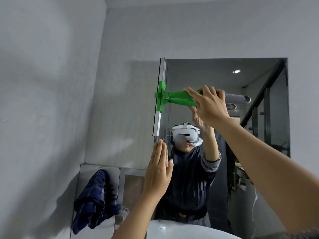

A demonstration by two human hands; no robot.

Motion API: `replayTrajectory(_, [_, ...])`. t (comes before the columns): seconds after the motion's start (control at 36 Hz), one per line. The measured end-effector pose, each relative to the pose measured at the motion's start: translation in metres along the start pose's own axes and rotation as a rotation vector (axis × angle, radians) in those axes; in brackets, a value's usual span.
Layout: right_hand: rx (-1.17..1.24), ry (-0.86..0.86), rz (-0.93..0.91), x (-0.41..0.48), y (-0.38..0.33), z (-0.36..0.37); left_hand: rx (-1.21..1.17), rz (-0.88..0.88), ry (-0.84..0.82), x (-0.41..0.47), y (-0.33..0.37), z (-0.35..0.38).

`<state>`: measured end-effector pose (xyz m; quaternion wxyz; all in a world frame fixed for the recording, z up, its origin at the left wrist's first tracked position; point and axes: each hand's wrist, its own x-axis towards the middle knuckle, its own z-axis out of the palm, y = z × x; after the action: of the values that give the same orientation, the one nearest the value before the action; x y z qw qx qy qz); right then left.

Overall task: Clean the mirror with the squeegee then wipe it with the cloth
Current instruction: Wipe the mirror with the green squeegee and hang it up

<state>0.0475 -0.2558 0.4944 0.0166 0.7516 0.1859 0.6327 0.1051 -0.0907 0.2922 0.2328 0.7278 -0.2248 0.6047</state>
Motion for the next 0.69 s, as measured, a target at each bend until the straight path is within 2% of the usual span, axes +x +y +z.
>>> replayTrajectory(0.69, [-0.097, -0.174, 0.087, -0.019, 0.032, -0.044, 0.021, -0.069, -0.036, 0.004, 0.002, 0.000])
